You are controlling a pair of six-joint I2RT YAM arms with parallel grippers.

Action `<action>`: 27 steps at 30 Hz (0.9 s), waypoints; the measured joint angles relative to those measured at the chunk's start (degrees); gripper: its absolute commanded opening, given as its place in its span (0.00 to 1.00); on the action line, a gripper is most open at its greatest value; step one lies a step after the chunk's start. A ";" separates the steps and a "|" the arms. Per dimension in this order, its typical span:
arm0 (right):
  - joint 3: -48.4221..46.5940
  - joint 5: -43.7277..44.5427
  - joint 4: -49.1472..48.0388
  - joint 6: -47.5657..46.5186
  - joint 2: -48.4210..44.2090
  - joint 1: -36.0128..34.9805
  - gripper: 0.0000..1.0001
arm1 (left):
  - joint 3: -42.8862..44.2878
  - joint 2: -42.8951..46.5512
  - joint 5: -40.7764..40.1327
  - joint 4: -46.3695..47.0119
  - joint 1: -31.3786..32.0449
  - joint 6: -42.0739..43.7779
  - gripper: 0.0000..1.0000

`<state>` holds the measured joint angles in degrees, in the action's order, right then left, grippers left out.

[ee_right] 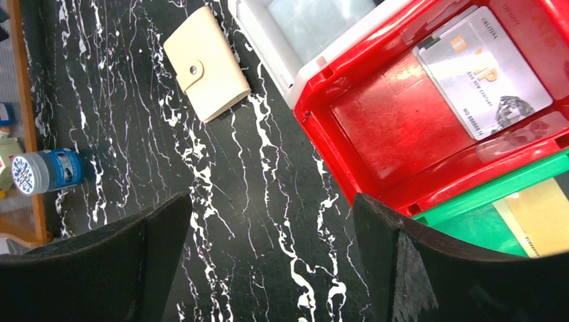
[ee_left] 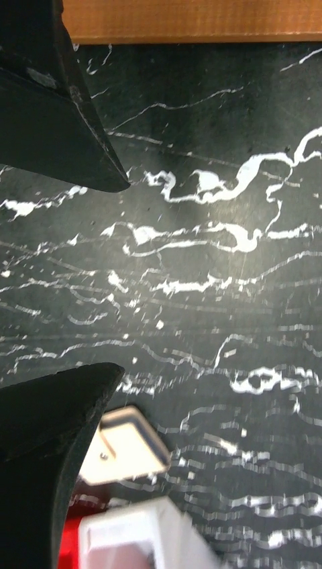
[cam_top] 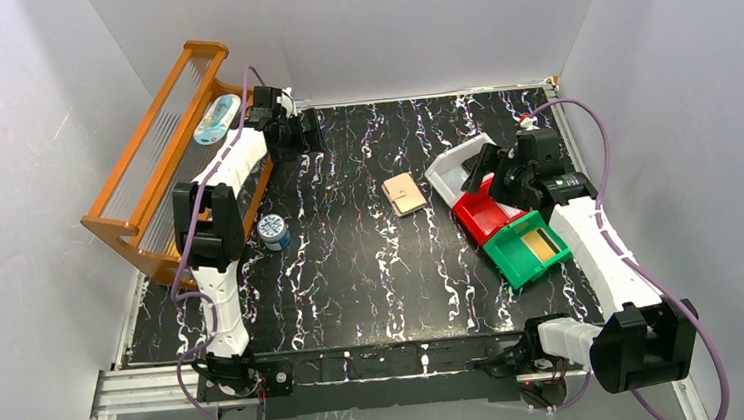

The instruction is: Take the credit cards out of the card holder

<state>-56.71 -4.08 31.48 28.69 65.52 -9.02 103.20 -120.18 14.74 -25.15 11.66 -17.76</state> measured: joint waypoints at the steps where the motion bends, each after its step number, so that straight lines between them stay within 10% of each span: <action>1: 0.02 -0.35 -0.02 0.09 0.15 0.00 0.99 | 1.36 -1.66 -0.85 -0.66 0.02 0.66 0.98; 27: 0.02 -5.77 1.55 1.62 2.82 0.02 0.98 | 14.67 -17.42 -14.99 -6.14 -3.52 7.69 0.98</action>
<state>-56.69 -9.85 33.04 30.30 68.34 -8.99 117.86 -137.60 -0.25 -31.29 8.14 -10.07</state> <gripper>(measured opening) 0.983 0.983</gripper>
